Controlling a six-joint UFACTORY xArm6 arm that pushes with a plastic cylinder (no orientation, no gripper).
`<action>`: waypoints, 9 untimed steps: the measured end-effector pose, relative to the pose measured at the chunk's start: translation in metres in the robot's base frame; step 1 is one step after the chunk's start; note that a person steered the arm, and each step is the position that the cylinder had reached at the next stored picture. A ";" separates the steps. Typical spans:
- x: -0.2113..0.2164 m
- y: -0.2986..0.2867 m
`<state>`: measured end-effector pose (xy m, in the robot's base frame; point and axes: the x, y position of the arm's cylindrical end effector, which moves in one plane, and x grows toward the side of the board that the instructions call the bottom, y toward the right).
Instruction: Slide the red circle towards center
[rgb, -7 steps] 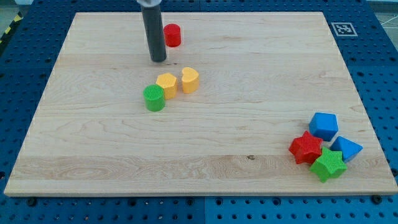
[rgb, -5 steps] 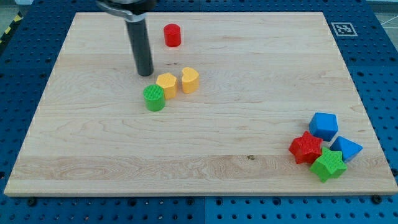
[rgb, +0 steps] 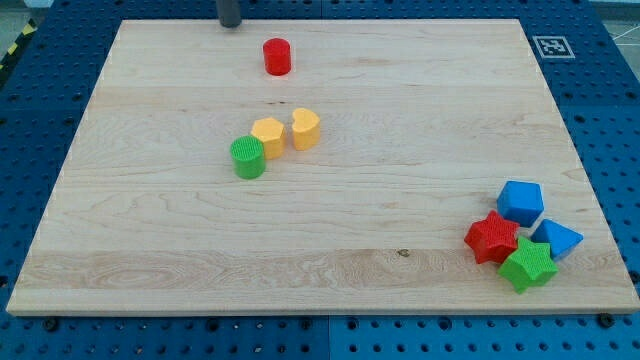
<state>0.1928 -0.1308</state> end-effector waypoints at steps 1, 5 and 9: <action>0.002 0.016; 0.051 0.033; 0.113 0.074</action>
